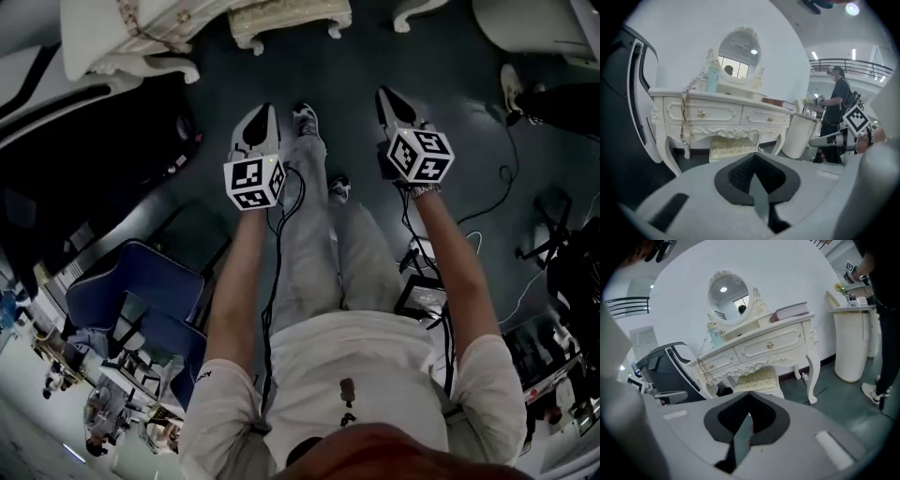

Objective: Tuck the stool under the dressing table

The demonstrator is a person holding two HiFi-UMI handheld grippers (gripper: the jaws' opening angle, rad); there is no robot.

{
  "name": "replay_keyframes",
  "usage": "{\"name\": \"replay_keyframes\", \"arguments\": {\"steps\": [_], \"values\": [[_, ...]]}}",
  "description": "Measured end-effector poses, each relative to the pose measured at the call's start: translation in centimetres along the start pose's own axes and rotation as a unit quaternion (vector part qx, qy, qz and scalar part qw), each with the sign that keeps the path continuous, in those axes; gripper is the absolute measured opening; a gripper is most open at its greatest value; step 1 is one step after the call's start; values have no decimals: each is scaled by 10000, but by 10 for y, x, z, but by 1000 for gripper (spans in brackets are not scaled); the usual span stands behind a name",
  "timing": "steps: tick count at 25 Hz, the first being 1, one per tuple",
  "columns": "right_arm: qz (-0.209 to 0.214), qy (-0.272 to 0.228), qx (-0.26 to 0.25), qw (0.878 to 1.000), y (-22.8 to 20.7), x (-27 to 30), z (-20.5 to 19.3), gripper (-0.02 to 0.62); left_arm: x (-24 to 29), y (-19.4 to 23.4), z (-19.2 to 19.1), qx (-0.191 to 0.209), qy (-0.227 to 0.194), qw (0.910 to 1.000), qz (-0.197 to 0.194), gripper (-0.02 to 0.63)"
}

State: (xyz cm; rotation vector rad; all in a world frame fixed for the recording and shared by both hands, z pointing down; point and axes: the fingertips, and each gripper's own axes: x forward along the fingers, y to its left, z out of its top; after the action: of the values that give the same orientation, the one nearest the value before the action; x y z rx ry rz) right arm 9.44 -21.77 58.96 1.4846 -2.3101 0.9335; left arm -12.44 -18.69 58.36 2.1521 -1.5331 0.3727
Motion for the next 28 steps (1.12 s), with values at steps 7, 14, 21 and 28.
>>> {"name": "replay_keyframes", "arguments": {"steps": [7, 14, 21, 28], "values": [[367, -536, -475, 9968, 61, -117, 64, 6, -104, -59, 74, 256, -491, 9980, -300, 8], [422, -1113, -1049, 9873, 100, -203, 129, 6, -181, -84, 136, 335, -807, 9957, -316, 8], [357, -1825, -1333, 9735, 131, -284, 224, 6, -264, -79, 218, 457, -1225, 9914, -63, 6], [373, -2241, -1739, 9582, 172, -345, 287, 6, -322, -76, 286, 752, -1454, 9861, -295, 6]]}}
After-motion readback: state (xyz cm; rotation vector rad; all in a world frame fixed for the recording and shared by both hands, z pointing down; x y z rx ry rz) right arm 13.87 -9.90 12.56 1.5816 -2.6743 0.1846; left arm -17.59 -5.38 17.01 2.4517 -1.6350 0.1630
